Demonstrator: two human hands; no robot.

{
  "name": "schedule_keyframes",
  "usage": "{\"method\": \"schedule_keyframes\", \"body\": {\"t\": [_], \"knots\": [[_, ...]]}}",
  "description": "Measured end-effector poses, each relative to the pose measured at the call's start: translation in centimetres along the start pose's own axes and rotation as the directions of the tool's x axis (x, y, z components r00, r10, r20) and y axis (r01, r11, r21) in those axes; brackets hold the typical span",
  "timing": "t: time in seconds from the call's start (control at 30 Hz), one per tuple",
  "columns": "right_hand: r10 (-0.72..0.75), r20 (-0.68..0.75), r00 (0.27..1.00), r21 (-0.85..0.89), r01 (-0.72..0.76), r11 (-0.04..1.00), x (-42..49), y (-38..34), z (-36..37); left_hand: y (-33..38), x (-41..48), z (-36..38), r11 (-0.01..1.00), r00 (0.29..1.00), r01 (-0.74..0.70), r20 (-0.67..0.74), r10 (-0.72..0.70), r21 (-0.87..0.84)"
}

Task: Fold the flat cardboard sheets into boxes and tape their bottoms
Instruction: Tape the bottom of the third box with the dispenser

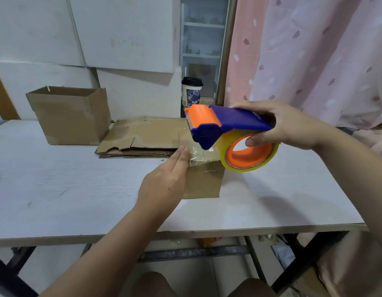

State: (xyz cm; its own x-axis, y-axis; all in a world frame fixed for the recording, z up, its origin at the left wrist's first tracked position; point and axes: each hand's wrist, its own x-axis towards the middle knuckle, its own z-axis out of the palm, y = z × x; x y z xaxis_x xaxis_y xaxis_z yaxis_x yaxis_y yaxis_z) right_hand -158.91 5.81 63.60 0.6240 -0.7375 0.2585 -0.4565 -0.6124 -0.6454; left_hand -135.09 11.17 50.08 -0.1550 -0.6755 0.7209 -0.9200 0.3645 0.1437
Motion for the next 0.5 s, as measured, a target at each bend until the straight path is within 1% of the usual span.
{"method": "schedule_keyframes", "body": {"t": [0.17, 0.27, 0.37, 0.5], "knots": [[0.002, 0.019, 1.0, 0.015, -0.002, 1.0, -0.6, 1.2, -0.4, -0.1, 0.0, 0.1, 0.999, 0.998, -0.034, -0.043, 0.035, 0.011], [-0.006, -0.015, 1.0, 0.068, 0.007, 0.998, -1.3, 2.4, -0.4, -0.1, 0.1, 0.1, 0.999, 0.998, -0.033, -0.045, 0.034, 0.012], [0.009, -0.05, 0.999, 0.168, 0.0, 0.986, -1.6, 3.6, -0.2, 0.0, 0.1, 0.1, 0.999, 0.998, -0.043, -0.047, 0.043, 0.015], [0.033, -0.107, 0.994, 0.345, 0.006, 0.938, -1.7, 5.6, 0.6, 0.0, 0.1, 0.2, 0.999, 0.997, -0.032, -0.065, 0.033, 0.025]]}}
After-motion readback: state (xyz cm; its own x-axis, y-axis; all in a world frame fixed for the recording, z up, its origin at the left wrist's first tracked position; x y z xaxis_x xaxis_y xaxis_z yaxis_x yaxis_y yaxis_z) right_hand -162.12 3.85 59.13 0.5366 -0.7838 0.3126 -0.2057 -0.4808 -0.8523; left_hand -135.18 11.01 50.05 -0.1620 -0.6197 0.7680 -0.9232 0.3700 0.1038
